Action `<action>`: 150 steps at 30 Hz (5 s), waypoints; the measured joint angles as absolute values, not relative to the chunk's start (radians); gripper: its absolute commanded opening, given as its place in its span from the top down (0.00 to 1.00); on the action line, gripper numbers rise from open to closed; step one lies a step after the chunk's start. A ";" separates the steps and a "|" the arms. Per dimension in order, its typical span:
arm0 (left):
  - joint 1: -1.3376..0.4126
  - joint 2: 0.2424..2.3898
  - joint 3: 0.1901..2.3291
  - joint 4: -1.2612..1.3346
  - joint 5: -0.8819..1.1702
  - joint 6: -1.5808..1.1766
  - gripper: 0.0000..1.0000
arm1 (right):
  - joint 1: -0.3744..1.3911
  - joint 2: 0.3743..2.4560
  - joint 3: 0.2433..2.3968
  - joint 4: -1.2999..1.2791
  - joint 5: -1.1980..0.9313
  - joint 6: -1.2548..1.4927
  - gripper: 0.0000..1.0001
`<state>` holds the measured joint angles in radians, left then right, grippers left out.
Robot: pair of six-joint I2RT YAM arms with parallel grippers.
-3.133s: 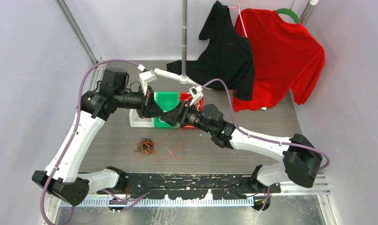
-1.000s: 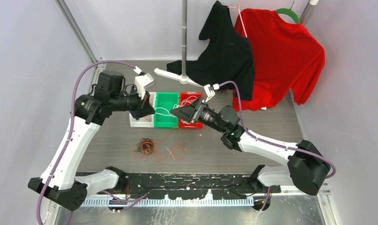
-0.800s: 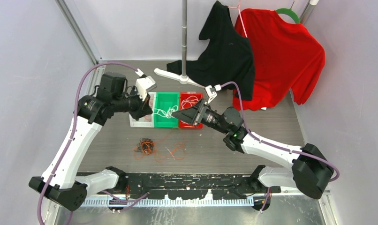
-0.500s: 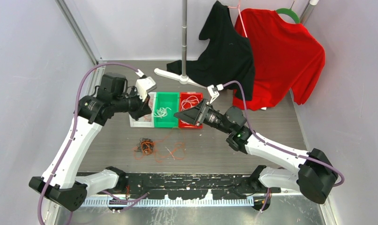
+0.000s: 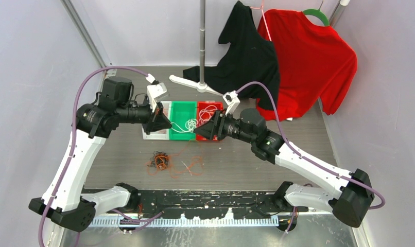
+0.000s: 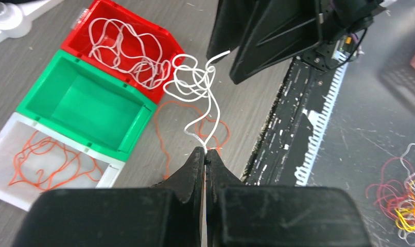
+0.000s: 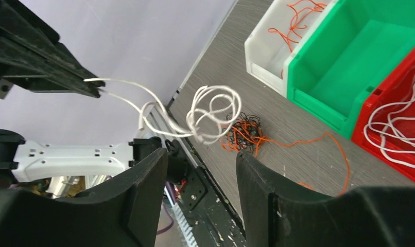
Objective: Untangle the cables
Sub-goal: Adjust the cable.
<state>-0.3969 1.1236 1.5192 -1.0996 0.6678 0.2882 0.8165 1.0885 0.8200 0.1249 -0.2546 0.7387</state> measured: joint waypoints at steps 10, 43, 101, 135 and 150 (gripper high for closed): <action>-0.397 1.126 1.520 -1.132 0.747 0.269 1.00 | 0.872 1.156 0.908 0.070 -0.227 0.649 0.62; -0.397 1.064 1.435 -1.196 0.729 0.245 0.05 | 0.916 1.055 0.796 0.543 -0.150 0.752 0.99; -0.397 0.999 1.426 -0.969 1.040 0.067 1.00 | 1.065 1.116 1.031 0.182 -0.316 0.342 0.31; -0.397 0.867 1.326 -0.717 0.697 -0.196 1.00 | 1.110 0.994 0.842 0.244 0.196 0.448 0.99; -0.397 0.866 1.326 -0.730 0.708 -0.175 1.00 | 1.114 1.037 0.841 0.315 0.102 0.536 0.40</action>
<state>-0.3973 0.8658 1.3262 -0.7300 0.7078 -0.1745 1.1145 1.0367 0.8413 0.3149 0.1024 0.5362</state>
